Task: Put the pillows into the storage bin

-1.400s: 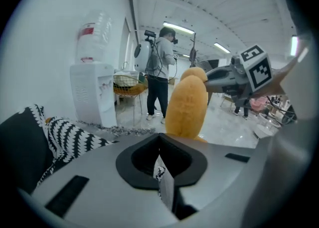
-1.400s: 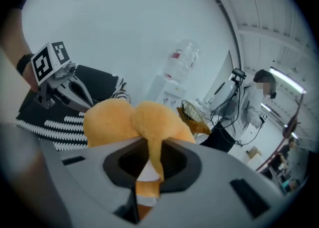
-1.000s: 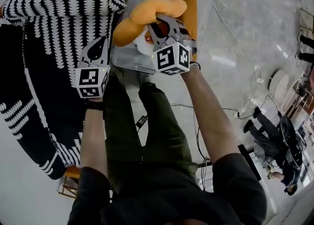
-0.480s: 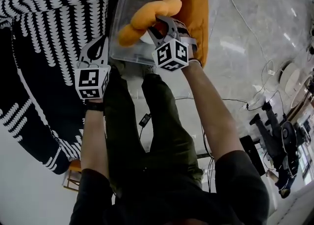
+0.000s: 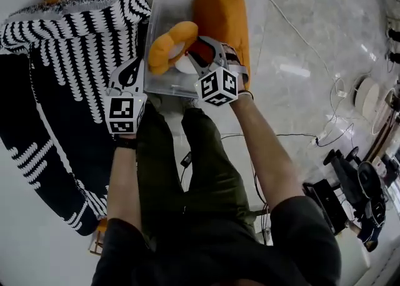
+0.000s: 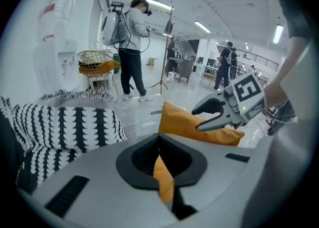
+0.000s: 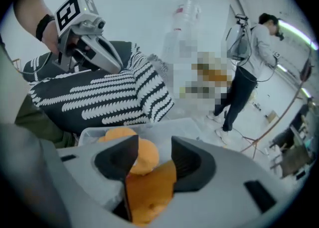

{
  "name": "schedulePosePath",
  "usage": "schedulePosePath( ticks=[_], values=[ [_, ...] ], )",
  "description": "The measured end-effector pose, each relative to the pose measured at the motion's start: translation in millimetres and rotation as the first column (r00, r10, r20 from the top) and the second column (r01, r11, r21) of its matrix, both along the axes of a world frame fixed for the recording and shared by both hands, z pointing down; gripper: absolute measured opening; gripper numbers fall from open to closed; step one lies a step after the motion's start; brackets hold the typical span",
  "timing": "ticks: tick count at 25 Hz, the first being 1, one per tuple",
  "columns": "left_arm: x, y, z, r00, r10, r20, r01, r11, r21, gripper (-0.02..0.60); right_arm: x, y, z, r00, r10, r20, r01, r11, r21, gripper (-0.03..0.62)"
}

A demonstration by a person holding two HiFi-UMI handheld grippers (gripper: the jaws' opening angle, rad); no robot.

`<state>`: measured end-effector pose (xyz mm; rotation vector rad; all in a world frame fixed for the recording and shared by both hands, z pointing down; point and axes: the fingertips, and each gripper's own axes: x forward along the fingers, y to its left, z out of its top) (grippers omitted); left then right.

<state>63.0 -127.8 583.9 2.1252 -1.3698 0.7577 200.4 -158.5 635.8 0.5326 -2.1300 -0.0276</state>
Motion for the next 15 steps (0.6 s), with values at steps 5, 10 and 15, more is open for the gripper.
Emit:
schedulePosePath(
  ticks=[5,10,15],
  values=[
    [15.3,-28.8,-86.1,0.999,0.045,-0.008,-0.044,0.995,0.087,0.005,35.3,-28.5,-117.6,0.967,0.207,0.15,-0.218,0.974,0.065,0.187],
    [41.9,-64.7,-209.1,0.992,0.123,-0.007,-0.119,0.967,0.224,0.005,78.7,-49.7,-263.0,0.897,0.33,0.295,-0.386,0.909,0.158,0.17],
    [70.0,-79.8,-330.5,0.978,0.209,0.006,-0.199,0.92,0.337,0.005,95.5,-48.9,-391.5,0.836,0.345,0.427,-0.464,0.86,0.214,0.119]
  ],
)
